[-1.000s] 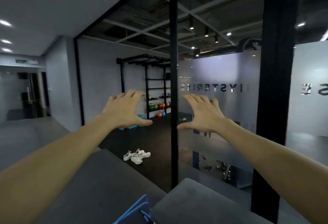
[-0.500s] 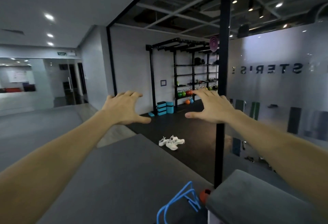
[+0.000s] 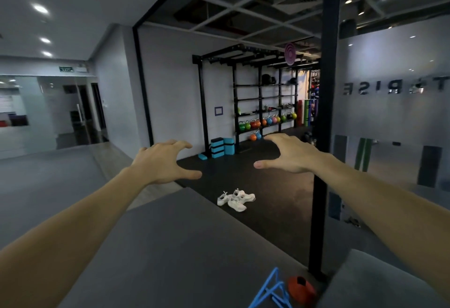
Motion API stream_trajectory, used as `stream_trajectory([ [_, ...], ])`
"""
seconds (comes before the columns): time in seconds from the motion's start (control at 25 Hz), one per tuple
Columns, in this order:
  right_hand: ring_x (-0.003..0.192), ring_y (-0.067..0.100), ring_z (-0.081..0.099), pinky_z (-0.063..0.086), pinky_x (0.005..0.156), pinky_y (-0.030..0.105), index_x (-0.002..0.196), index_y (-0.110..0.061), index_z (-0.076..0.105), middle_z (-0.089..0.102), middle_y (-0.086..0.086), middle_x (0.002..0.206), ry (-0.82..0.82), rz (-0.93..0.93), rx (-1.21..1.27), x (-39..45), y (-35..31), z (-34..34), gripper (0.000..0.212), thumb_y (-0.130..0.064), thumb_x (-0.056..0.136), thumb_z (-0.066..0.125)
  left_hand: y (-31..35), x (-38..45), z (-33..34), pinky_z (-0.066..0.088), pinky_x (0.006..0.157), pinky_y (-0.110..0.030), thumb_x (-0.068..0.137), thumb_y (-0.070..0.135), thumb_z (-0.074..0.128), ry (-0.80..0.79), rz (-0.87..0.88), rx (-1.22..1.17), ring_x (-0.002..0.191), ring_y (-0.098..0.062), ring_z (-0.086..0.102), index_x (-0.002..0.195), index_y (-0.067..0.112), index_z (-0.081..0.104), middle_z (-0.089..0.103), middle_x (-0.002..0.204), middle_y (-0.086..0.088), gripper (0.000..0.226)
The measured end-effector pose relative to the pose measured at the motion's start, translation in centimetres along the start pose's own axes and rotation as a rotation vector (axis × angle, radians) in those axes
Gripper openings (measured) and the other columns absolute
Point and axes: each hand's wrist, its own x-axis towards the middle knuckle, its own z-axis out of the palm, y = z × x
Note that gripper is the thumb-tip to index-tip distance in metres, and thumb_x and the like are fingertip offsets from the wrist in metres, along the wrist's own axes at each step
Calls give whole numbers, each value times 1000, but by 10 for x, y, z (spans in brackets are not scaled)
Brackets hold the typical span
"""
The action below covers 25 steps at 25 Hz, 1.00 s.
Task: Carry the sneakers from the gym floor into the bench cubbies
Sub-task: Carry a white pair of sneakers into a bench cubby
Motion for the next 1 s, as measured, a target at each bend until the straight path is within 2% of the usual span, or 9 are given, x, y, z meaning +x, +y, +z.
stream_trajectory([
  [0.36,137,27,31,35,103,54,146,-31,22,25,1,154,-23,32,-37,214,-27,75,103,-84,64,53,-122,186,73,35,103,-50,65,86,49,-57,31,-15,129,-22,41,141,42,29,35,148,6,90],
  [0.52,139,28,26,30,106,56,146,-33,21,23,2,155,-35,80,-37,307,-41,109,102,-88,64,45,-180,279,108,34,104,-51,66,84,49,-39,102,8,129,-21,40,142,40,28,37,147,6,91],
  [0.72,141,28,21,26,109,56,148,-31,19,19,0,157,-46,180,-30,431,-55,151,106,-90,63,42,-239,408,154,35,103,-49,68,82,50,-43,211,-13,127,-22,42,142,35,30,39,145,4,90],
  [1.0,142,28,19,24,110,56,148,-31,18,15,0,158,-47,241,-49,597,-12,222,110,-94,60,35,-279,589,241,37,103,-51,70,80,51,-66,284,-30,125,-22,42,143,33,29,39,144,1,90],
])
